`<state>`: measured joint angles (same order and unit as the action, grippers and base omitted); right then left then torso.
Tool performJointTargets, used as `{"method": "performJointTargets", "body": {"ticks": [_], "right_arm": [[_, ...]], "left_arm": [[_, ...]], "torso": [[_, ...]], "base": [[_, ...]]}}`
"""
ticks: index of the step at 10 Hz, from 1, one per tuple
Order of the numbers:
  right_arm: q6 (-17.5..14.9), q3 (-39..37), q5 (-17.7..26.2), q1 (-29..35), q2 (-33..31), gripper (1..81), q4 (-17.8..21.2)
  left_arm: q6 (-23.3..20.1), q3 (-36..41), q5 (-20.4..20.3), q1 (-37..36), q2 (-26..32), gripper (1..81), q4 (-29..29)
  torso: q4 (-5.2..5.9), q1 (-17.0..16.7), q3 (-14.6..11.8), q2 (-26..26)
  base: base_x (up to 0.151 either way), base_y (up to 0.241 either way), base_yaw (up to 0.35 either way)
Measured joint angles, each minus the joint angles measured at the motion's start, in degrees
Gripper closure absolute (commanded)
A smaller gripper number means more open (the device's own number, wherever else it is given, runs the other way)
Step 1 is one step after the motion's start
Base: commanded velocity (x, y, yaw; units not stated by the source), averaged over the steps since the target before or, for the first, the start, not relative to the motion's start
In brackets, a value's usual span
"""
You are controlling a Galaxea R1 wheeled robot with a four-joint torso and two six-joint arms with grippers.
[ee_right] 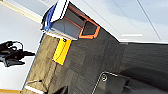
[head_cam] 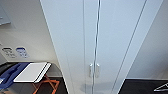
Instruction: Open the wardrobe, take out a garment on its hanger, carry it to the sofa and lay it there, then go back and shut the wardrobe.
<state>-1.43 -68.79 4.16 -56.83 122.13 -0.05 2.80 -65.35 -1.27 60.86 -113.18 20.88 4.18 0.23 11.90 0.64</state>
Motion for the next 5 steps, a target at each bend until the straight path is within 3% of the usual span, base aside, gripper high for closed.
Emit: {"method": "performJointTargets", "body": {"ticks": [5], "right_arm": [[0.0, 3.2, 4.2, 10.3, -0.4, 1.0, 0.0]], "left_arm": [[0.1, 2.6, 0.3, -8.0, 4.3, 1.0, 0.4]], "torso": [[0.0, 0.1, 0.0, 0.0]], "base": [[0.0, 0.0, 0.0]]}}
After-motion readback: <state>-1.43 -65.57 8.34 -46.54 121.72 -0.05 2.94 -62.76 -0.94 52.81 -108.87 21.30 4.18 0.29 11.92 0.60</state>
